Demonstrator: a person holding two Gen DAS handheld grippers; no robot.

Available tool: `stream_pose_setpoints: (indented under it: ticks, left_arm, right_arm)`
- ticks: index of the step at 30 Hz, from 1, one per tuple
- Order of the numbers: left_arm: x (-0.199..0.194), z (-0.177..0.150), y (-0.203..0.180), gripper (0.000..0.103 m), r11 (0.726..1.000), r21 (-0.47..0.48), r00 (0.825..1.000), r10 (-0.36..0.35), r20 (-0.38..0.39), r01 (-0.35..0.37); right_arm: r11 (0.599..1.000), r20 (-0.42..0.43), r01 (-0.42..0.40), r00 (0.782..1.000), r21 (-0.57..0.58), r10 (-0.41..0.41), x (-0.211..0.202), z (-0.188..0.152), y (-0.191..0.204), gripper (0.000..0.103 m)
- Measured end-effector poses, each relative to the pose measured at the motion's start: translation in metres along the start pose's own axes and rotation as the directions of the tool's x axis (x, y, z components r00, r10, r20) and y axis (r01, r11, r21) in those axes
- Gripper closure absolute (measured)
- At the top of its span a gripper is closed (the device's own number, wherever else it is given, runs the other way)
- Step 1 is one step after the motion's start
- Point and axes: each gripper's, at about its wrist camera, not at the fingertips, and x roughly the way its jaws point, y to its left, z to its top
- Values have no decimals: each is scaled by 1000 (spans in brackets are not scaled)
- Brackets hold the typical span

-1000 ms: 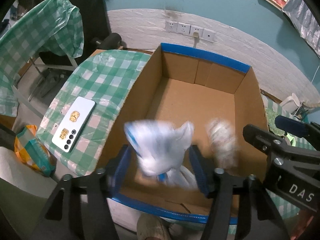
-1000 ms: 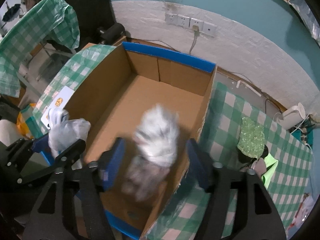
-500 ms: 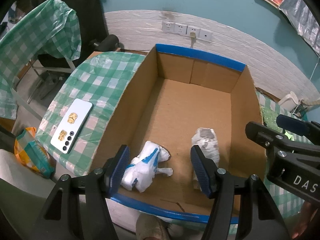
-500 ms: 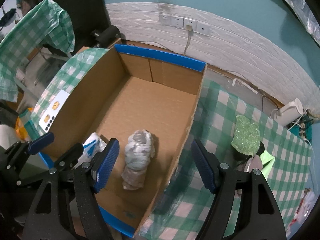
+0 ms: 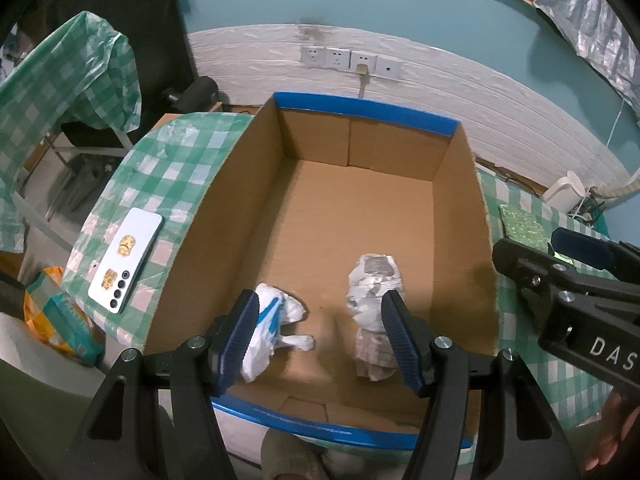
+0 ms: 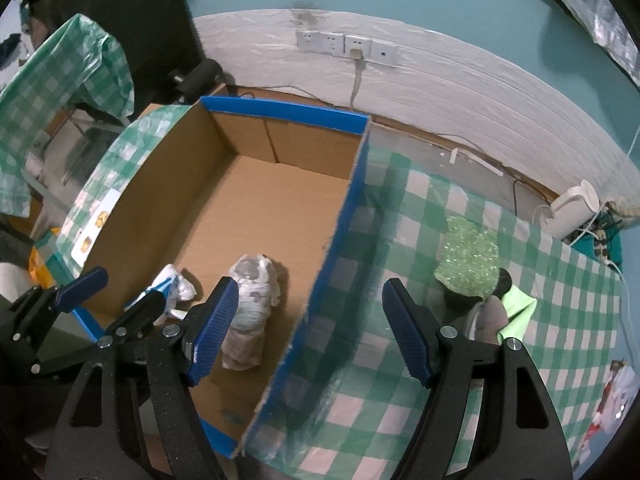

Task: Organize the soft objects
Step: 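Lower both bundles into the box and open both tools, then move both tools back over the hat and green cloth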

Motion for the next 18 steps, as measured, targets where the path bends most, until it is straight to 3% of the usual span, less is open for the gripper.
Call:
stream_pose_setpoints:
  ticks: [18]
  left_arm:
    - [-9,-2,-47,38,997,75,999,-35,19,34]
  right_arm:
    - [995,16,32,999,94,-34,-18,-18,-51,28]
